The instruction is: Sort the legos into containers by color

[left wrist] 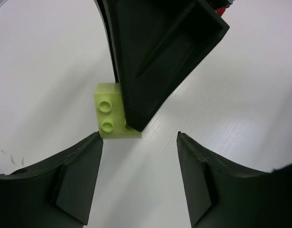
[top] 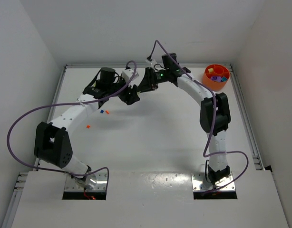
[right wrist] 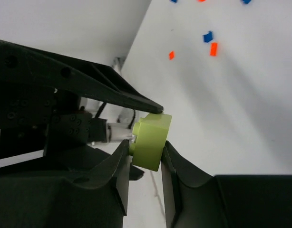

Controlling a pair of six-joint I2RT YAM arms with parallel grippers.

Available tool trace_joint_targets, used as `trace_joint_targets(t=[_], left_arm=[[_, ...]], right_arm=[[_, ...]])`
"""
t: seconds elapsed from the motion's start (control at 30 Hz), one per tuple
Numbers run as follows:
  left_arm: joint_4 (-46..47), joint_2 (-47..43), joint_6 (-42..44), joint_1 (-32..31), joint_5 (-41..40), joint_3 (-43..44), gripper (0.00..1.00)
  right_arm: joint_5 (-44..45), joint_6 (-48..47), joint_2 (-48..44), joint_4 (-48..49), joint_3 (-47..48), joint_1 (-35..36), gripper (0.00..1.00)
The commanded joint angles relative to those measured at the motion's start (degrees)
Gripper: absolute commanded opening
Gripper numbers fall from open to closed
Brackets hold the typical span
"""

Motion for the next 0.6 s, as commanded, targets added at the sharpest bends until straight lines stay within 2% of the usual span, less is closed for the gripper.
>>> trace_joint_targets(t=[0.0, 0.1, 0.17, 0.2, 0.33, 0.47, 0.57], left_arm=[[0.2, -3.7, 0.2, -0.6, 1.5, 0.3, 0.69], [-0.3, -6.3, -0.5, 0.2, -1.8, -2.2, 0.79], [-0.3, -6.8, -3.2, 1.5, -4.5, -2.2, 0.98], [-0.3, -6.8, -4.2, 1.6, -6.7, -2.2, 1.00], [-0.3, -4.6, -9.4, 2.9, -12.3, -0.9, 1.00], [-1.0, 0.2, -11.9, 2.9, -14.2, 2.6, 1.00], [-1.0, 2.2, -11.9, 2.9, -14.2, 4.0, 1.00]], right_arm=[[8.8, -7.7, -2.3, -4.0, 4.9, -2.3, 0.00], [16.2, -12.7, -3.9, -9.8, 6.2, -6.8, 0.00], [21.8, -16.3, -3.9, -12.2, 8.9, -9.0, 0.00], [27.4, -17.5, -3.9, -12.8, 9.7, -10.1, 0.00], [43.1, -23.6, -2.1, -14.7, 17.2, -17.1, 0.00], [52.7, -26.5, 0.8, -14.1, 21.6, -22.1, 0.00], [55.5, -27.1, 3.5, -13.6, 24.9, -26.0, 0.00]])
